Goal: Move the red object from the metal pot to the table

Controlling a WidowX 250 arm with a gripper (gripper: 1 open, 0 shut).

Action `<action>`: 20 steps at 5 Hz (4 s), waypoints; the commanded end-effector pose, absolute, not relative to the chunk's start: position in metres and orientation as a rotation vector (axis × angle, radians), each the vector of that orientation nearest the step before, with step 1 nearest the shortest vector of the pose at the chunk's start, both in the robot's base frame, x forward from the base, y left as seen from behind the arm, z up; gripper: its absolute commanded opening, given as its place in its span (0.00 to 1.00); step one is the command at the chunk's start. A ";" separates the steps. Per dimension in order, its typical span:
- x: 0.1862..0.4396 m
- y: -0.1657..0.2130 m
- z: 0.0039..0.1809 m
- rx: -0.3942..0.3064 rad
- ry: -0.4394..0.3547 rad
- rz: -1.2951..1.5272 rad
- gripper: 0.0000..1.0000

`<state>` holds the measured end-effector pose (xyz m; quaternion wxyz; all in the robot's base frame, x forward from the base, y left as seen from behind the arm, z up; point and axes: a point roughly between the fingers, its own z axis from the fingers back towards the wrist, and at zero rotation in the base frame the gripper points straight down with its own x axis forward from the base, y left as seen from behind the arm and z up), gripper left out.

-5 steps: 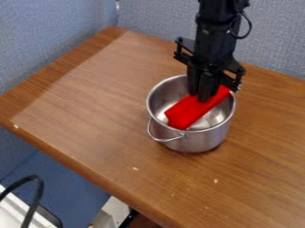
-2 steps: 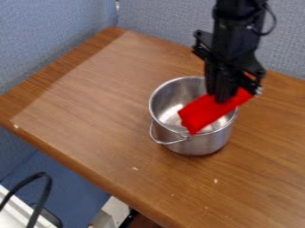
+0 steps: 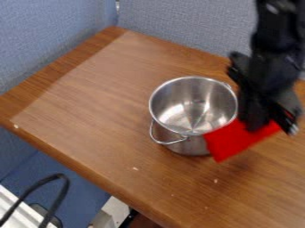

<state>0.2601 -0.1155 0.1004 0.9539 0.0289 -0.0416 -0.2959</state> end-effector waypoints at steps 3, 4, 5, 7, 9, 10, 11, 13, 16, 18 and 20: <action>0.271 -0.128 0.065 0.112 -0.088 -0.611 0.00; 0.278 -0.124 0.059 0.118 -0.078 -0.584 0.00; 0.285 -0.120 0.056 0.125 -0.078 -0.559 0.00; 0.290 -0.114 0.050 0.120 -0.057 -0.517 1.00; 0.291 -0.110 0.059 0.100 -0.057 -0.488 1.00; 0.292 -0.108 0.063 0.097 -0.058 -0.473 1.00; 0.292 -0.106 0.067 0.099 -0.059 -0.460 1.00; 0.294 -0.103 0.074 0.098 -0.057 -0.441 1.00; 0.296 -0.099 0.083 0.091 -0.053 -0.424 1.00; 0.299 -0.095 0.088 0.101 -0.051 -0.405 1.00; 0.303 -0.087 0.084 0.135 -0.039 -0.364 1.00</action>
